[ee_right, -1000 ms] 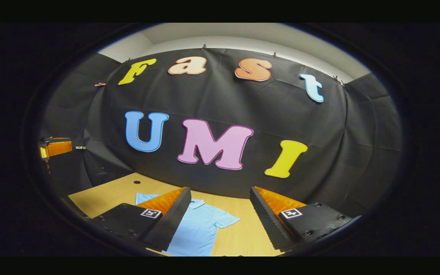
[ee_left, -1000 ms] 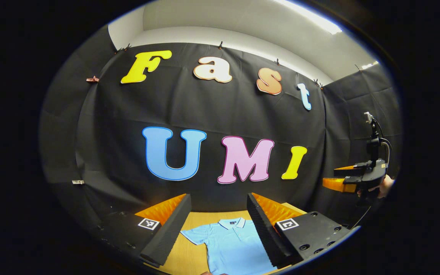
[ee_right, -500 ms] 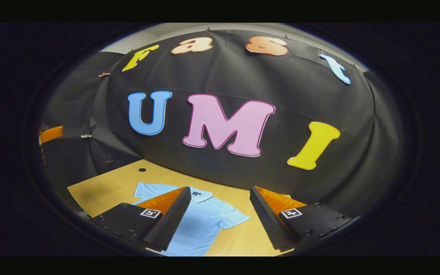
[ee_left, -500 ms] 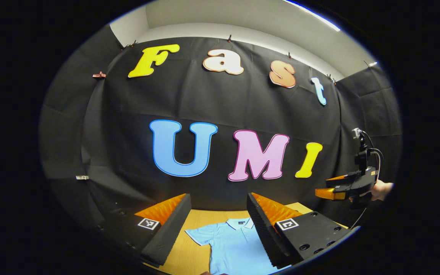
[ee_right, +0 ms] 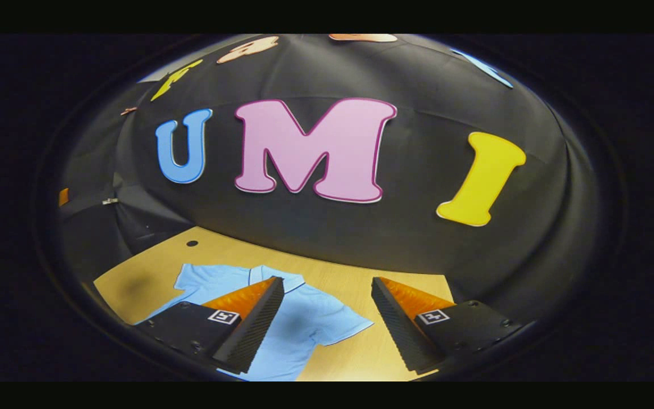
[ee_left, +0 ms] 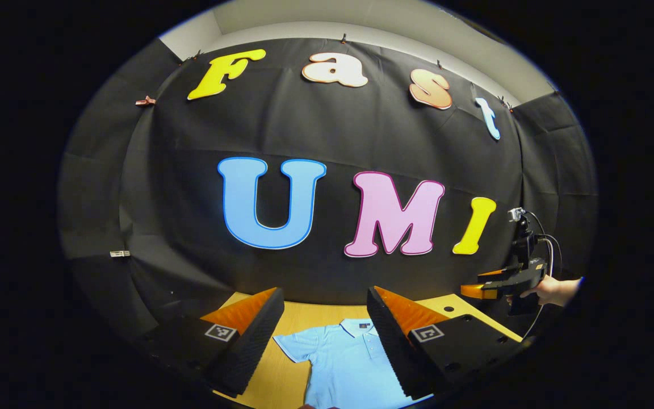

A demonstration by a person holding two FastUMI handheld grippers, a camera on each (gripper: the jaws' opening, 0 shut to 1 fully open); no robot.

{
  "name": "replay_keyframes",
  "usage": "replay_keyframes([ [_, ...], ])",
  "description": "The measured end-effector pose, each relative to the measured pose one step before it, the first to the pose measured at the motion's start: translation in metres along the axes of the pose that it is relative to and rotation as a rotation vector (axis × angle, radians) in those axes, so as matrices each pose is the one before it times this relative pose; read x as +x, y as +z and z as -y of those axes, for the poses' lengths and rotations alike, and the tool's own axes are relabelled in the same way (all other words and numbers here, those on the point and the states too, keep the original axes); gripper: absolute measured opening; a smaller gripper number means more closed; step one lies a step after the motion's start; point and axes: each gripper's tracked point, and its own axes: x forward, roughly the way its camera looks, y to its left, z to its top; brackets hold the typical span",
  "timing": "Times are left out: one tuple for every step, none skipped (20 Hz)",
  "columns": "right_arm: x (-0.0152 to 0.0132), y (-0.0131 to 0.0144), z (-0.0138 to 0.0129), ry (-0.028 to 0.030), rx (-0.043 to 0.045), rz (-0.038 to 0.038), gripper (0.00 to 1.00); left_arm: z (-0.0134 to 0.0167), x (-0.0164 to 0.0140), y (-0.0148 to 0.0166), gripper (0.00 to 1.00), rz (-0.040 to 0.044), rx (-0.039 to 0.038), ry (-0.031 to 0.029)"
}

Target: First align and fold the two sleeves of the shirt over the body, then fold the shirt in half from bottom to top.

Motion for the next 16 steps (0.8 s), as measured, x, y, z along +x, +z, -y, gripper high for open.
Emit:
replay_keyframes([
  [0.00956,-0.00756,0.00297,0.00036,0.00316,-0.01585,0.98,0.00034,0.00235,-0.00267,0.96,-0.00847,0.00199,0.00557],
  [0.01042,-0.00825,0.00336,0.00056,0.00393,-0.01597,0.95,0.00070,0.00214,-0.00292,0.96,-0.00737,0.00016,0.00241],
  [0.01059,-0.00839,0.00320,-0.00051,0.00347,-0.01806,0.98,0.00077,0.00252,-0.00216,0.96,-0.00608,-0.00023,0.00234],
  [0.00892,-0.00851,0.00215,0.00173,0.00233,-0.01827,0.98,-0.00047,0.00296,-0.00278,0.96,-0.00812,0.00128,0.00283],
  [0.00921,-0.00708,0.00019,0.00515,-0.00122,-0.01339,0.98,-0.00097,0.00330,-0.00046,0.95,-0.00864,0.00376,0.00711],
  [0.00875,-0.00613,0.00103,0.00250,-0.00900,-0.01064,0.98,-0.00125,0.00271,-0.00174,0.96,-0.00519,0.00365,0.00799],
  [0.00774,-0.00693,0.00264,-0.00155,-0.01288,-0.01476,0.98,-0.00055,0.00241,0.00037,0.96,-0.00180,0.00050,0.00402],
  [0.00768,-0.00647,0.00168,0.00403,-0.00704,-0.01298,0.98,-0.00167,0.00158,-0.00011,0.96,-0.00058,0.00077,0.00800],
  [0.00783,-0.00720,0.00146,0.00438,0.00011,-0.01226,0.98,-0.00219,0.00091,0.00026,0.96,-0.00166,0.00319,0.00911],
  [0.00819,-0.00730,0.00227,0.00246,0.00055,-0.01522,0.98,-0.00067,0.00043,-0.00200,0.96,-0.00486,0.00486,0.00938],
  [0.00758,-0.00795,0.00195,-0.00043,0.00395,-0.01667,0.98,-0.00088,0.00080,-0.00063,0.96,-0.00542,0.00449,0.00674],
  [0.00829,-0.00759,0.00106,0.00466,0.00794,-0.01487,0.98,0.00038,-0.00050,-0.00175,0.95,-0.00315,0.00434,0.00407],
  [0.00795,-0.00680,0.00021,0.00501,0.00917,-0.01086,0.98,0.00014,0.00139,-0.00113,0.96,-0.00728,0.00408,0.00391],
  [0.00767,-0.00881,0.00206,0.00092,0.00516,-0.01695,0.98,0.00005,0.00083,-0.00217,0.96,-0.00873,-0.00011,0.00255],
  [0.00932,-0.00931,0.00187,0.00111,0.00182,-0.01853,0.98,0.00097,0.00031,0.00015,0.96,-0.00606,0.00031,-0.00026],
  [0.00773,-0.00843,0.00273,0.00056,0.00451,-0.01715,0.96,0.00132,0.00033,-0.00059,0.96,-0.00018,0.00225,0.00060],
])
